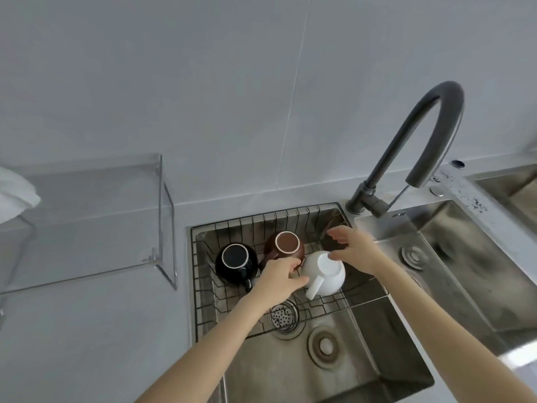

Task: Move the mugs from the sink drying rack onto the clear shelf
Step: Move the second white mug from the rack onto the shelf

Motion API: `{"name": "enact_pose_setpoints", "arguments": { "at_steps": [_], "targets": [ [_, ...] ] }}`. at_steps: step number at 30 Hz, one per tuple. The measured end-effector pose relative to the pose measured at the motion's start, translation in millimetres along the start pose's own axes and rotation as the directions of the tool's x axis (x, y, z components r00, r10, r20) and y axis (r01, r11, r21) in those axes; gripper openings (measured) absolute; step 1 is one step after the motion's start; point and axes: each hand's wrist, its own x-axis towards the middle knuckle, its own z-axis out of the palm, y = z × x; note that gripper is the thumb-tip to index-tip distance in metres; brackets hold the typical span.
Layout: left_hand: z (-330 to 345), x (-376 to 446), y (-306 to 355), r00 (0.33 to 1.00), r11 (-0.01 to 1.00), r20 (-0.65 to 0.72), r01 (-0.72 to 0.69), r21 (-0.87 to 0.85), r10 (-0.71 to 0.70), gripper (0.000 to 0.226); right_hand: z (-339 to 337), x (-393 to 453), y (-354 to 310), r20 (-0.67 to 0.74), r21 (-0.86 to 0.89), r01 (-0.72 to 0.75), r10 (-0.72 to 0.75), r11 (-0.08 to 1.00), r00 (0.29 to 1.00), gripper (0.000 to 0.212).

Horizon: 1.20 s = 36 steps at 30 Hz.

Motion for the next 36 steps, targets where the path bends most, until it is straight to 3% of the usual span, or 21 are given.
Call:
{"name": "enact_pose_setpoints", "arguments": {
  "at_steps": [9, 14, 24, 31, 36],
  "targets": [
    [68, 42, -21, 0.974, 0.979, 0.118, 0.182, 0.097, -0.193, 0.019, 28, 35, 50, 0.304, -0.289, -0.007, 0.099, 0.957, 0.948, 0.101],
    [76, 50, -20, 0.984, 0.977, 0.044, 0.168, 0.135, -0.175, 0.016, 38, 42, 58, 0.306, -0.28, -0.006, 0.095, 0.96, 0.947, 0.111],
    [62, 38, -12, 0.996, 0.995, -0.033, 0.085, 0.06, -0.083, 0.021, 26, 26, 48, 0.191, -0.26, -0.002, 0.053, 0.966, 0.98, 0.108],
    [1, -14, 21, 0.977, 0.986, -0.17, -0.11, 0.121, 0.13, 0.021, -16, -7, -28, 0.134, -0.303, 0.116, -0.078, 0.946, 0.988, 0.106],
    [-57, -75, 34, 0.911, 0.979, -0.364, -0.161, 0.121, 0.195, 0.025, -29, -37, -110, 0.13, -0.265, 0.287, -0.261, 0.921, 0.957, 0.102]
  ]
}}
